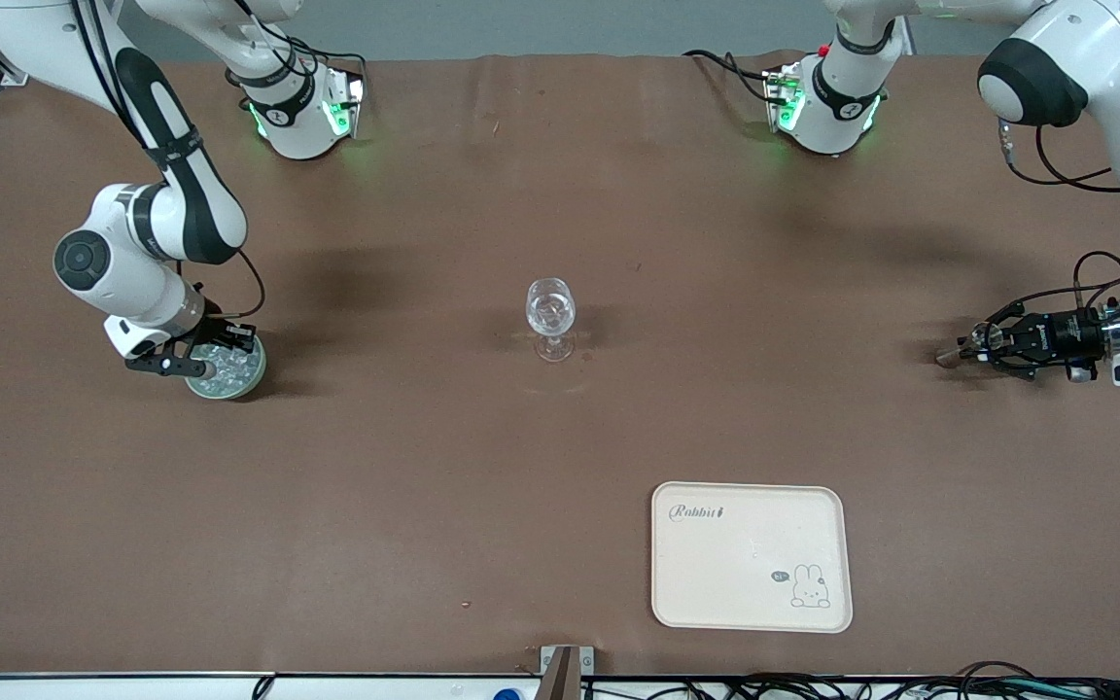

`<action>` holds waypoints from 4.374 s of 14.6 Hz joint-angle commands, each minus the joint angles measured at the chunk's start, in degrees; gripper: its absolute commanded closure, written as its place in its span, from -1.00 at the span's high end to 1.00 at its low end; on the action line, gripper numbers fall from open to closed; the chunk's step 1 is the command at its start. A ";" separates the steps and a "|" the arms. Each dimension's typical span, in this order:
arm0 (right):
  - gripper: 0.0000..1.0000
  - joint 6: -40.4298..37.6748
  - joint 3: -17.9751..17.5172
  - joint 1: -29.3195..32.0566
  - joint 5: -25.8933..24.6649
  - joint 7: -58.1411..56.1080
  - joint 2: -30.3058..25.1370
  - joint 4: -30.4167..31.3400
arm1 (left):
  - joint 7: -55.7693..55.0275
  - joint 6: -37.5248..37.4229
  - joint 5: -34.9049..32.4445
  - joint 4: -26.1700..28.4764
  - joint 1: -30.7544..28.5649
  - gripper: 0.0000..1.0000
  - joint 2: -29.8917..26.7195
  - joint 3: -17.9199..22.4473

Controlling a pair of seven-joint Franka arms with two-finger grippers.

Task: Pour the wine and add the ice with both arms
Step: 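Grasp an ice cube with the right gripper while the left gripper grasps the jigger, then lift the ice cube with the right gripper while the left gripper lifts the jigger, then carry the jigger with the left gripper to above the wine glass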

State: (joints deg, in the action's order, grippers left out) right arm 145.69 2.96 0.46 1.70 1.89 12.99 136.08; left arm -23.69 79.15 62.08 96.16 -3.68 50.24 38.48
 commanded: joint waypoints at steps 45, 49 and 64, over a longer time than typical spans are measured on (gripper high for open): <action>-0.97 -41.70 0.21 1.29 -4.08 1.89 -8.06 -30.41 | -34.92 10.12 -4.60 4.47 -0.37 -0.99 -32.65 -51.03; -0.97 -53.90 0.03 2.09 -3.29 1.54 -8.33 -47.54 | -36.42 20.50 -4.86 9.31 -0.28 -0.98 -34.68 -57.98; -0.99 -60.00 -0.85 3.32 -1.00 0.83 -9.83 -54.17 | -49.41 43.79 -21.02 10.37 1.48 -0.98 -29.41 -73.89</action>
State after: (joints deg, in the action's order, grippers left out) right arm 85.99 3.10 2.80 -0.31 2.99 3.26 82.08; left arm -69.03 119.36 43.26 106.89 -2.60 20.14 -33.47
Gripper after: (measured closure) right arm 0.683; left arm 0.784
